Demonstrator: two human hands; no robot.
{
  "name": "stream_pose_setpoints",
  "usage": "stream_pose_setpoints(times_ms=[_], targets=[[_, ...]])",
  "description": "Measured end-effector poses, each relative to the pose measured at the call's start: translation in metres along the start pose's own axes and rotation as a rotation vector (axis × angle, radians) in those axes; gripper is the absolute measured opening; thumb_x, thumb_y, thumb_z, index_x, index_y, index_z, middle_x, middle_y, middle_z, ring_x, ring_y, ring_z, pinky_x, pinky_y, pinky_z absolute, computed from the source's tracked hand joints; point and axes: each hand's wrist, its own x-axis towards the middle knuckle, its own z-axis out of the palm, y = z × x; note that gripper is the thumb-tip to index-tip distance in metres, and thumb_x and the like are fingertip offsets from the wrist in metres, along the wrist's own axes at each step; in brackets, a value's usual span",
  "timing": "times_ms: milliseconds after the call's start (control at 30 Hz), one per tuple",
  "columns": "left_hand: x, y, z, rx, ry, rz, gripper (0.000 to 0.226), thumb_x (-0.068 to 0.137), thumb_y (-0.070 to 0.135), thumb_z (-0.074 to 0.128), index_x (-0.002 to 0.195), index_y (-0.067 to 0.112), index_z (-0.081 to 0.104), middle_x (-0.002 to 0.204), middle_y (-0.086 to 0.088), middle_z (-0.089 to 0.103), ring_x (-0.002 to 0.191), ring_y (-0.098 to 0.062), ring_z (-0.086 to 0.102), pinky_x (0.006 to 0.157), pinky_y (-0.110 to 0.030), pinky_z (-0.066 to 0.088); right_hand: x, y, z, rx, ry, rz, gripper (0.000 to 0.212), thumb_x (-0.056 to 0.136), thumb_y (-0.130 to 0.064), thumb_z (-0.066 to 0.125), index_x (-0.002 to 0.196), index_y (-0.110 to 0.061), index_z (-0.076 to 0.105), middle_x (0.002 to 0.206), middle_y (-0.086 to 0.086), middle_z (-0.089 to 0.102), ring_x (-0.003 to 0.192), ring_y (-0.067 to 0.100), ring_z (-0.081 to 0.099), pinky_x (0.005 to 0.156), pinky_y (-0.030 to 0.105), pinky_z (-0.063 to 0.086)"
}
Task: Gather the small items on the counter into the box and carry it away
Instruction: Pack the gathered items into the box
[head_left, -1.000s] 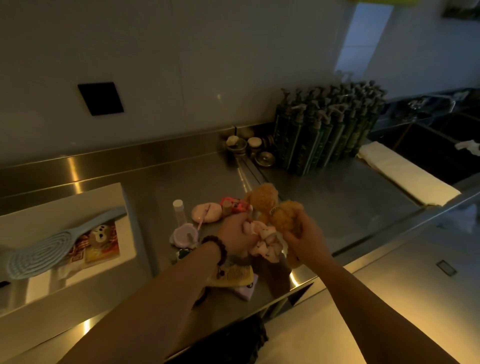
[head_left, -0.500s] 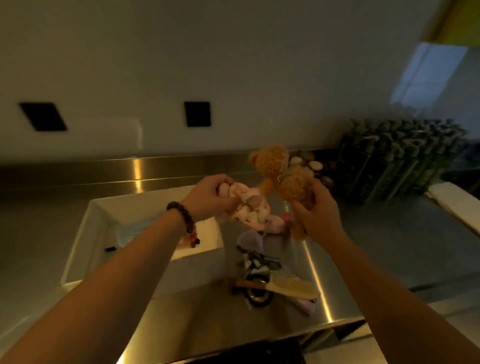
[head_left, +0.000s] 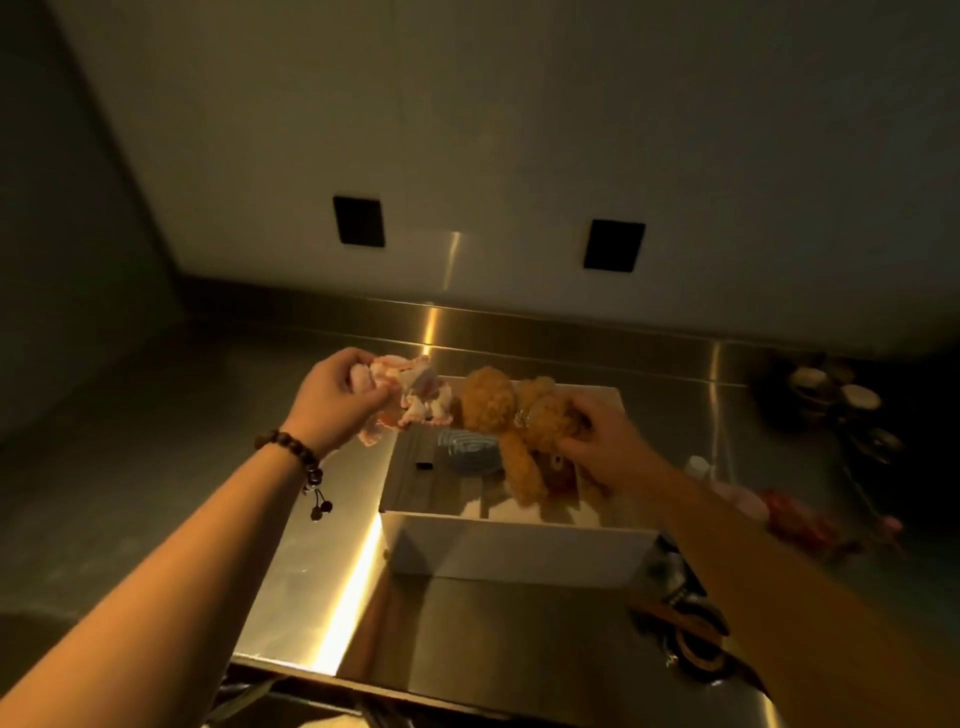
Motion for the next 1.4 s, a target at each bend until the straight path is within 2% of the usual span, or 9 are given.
stream_pose_setpoints(times_ms=[167,300,467,533,667,833,1067,1267,1400], targets=[[-0.007,-0.012,-0.004,0.008,0.04,-0.026,0.026,0.079,0.02,0.07,0.102,0.021,0.057,0.091,0.008,0.062,0.076,-0.003,0.063,0.054,-0.013,0.051,0.018,0.029,0.019,-0.144,-0.263,0.118,0.047,0.08,-0.024,0.068,0.121,-0.037,0.049,0.118,-0.004,0.054,0.104,0.013,0.057,0.082,0.028,0.055],[-0.007,-0.011,0.005,-0.007,0.024,-0.045,0.025,0.079,0.021,0.07,0.101,0.021,0.058,0.092,0.007,0.064,0.077,-0.005,0.066,0.058,-0.016,0.053,0.021,0.044,0.03,-0.286,-0.407,0.117,0.041,0.074,-0.037,0.073,0.108,-0.044,0.051,0.11,-0.011,0.055,0.094,0.003,0.057,0.075,0.019,0.051],[-0.003,0.003,0.025,-0.041,-0.058,-0.035,0.022,0.079,0.019,0.07,0.096,0.024,0.057,0.093,0.008,0.063,0.075,-0.003,0.065,0.056,-0.013,0.052,0.029,0.055,0.03,-0.504,-0.561,0.102,0.044,0.079,-0.034,0.066,0.121,-0.034,0.053,0.121,-0.002,0.055,0.1,0.012,0.054,0.084,0.024,0.046],[0.0,0.01,0.035,-0.059,-0.107,-0.026,0.021,0.079,0.018,0.07,0.094,0.024,0.057,0.093,0.007,0.062,0.076,-0.005,0.065,0.056,-0.015,0.052,0.035,0.042,0.022,-0.443,-0.502,0.096,0.034,0.085,-0.026,0.061,0.119,-0.032,0.058,0.117,-0.002,0.059,0.1,0.013,0.058,0.082,0.024,0.047],[0.009,0.025,0.061,-0.045,-0.221,-0.011,0.022,0.08,0.016,0.069,0.097,0.023,0.057,0.093,0.007,0.061,0.075,-0.005,0.065,0.056,-0.016,0.053,0.038,-0.005,0.005,-0.006,-0.043,-0.008,0.039,0.088,-0.038,0.059,0.125,-0.032,0.051,0.12,-0.007,0.054,0.109,0.011,0.055,0.085,0.027,0.05],[0.023,0.033,0.106,-0.031,-0.283,-0.063,0.027,0.081,0.017,0.069,0.105,0.014,0.058,0.098,-0.002,0.062,0.083,-0.013,0.063,0.063,-0.022,0.054,0.026,-0.028,-0.009,-0.045,-0.164,-0.137,0.081,0.069,-0.047,0.073,0.136,-0.051,0.028,0.14,-0.01,0.034,0.119,0.008,0.045,0.091,0.032,0.049],[0.038,0.022,0.16,0.143,-0.287,-0.054,0.031,0.073,0.028,0.076,0.096,0.027,0.054,0.093,0.011,0.053,0.084,-0.005,0.052,0.061,-0.016,0.043,0.025,-0.001,-0.021,-0.15,-0.024,0.023,0.015,0.086,-0.026,0.063,0.1,-0.031,0.062,0.101,-0.007,0.061,0.096,0.012,0.058,0.079,0.028,0.051],[0.043,0.004,0.188,0.386,-0.357,-0.057,0.013,0.087,0.021,0.056,0.099,0.022,0.06,0.098,-0.001,0.062,0.089,-0.016,0.057,0.081,-0.032,0.051,0.042,0.006,-0.013,-0.562,-0.272,0.358,0.041,0.089,-0.02,0.06,0.128,-0.012,0.051,0.127,0.012,0.055,0.114,0.026,0.055,0.099,0.04,0.046],[0.042,-0.001,0.183,0.336,-0.419,-0.061,0.044,0.088,0.028,0.059,0.13,0.022,0.049,0.127,-0.004,0.056,0.112,-0.018,0.054,0.09,-0.028,0.044,0.032,0.02,-0.011,-0.508,-0.198,0.194,0.058,0.088,-0.019,0.061,0.14,-0.019,0.036,0.139,0.009,0.045,0.121,0.024,0.048,0.101,0.035,0.043]])
